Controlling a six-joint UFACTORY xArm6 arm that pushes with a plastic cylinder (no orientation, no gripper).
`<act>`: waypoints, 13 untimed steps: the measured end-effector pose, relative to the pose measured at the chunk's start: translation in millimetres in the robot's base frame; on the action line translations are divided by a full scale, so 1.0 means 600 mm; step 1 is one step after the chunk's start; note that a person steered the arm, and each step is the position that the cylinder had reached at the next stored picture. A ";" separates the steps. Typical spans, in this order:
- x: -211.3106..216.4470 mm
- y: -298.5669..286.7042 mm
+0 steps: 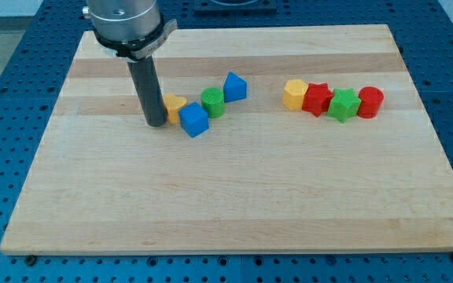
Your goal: Move the yellow heart left to the green circle
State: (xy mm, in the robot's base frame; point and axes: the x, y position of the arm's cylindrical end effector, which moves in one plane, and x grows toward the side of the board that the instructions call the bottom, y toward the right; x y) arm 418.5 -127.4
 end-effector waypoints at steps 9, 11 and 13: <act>-0.181 0.016; -0.195 0.016; -0.163 0.025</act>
State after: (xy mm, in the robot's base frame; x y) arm 320.5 -112.1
